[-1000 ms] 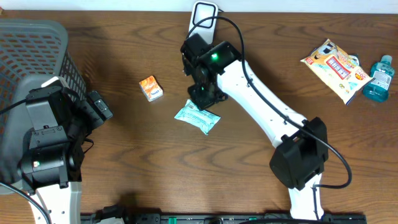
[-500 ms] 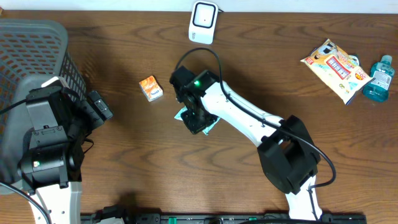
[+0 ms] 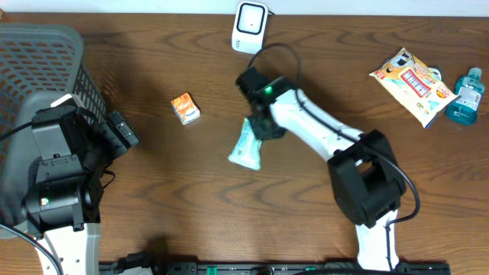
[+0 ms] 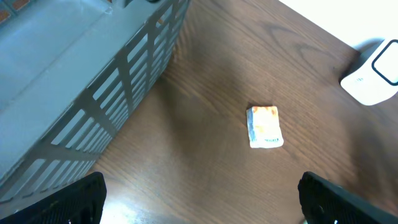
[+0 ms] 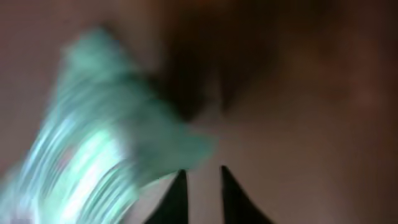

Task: Scan the item barcode
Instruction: 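Lift the mint-green packet and pull it down-right with the right gripper, then raise the mint-green packet up to the white scanner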

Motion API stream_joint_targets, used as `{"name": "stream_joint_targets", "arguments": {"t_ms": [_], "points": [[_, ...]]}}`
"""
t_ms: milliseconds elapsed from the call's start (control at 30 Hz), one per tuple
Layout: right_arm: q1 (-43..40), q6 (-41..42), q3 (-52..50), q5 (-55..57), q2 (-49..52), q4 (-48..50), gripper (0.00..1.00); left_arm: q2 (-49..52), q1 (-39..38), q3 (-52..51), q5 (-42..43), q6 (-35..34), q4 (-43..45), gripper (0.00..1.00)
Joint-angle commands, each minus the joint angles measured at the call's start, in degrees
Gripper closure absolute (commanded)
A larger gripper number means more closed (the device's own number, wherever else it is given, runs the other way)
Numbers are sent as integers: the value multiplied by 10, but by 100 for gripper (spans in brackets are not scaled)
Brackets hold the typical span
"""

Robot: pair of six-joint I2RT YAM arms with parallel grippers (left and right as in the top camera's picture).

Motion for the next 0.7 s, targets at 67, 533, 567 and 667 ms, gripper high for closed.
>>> {"name": "stream_joint_targets", "arguments": {"t_ms": [67, 533, 567, 667], "points": [[-42, 6, 50, -33, 8, 19, 83, 1, 3, 3, -7, -5, 0, 2], [-31, -74, 68, -218, 8, -101, 59, 1, 3, 3, -7, -5, 0, 2], [-28, -74, 68, -197, 8, -111, 63, 1, 3, 3, -7, -5, 0, 2], [-20, -73, 67, -145, 8, -138, 66, 1, 3, 3, -7, -5, 0, 2]]}}
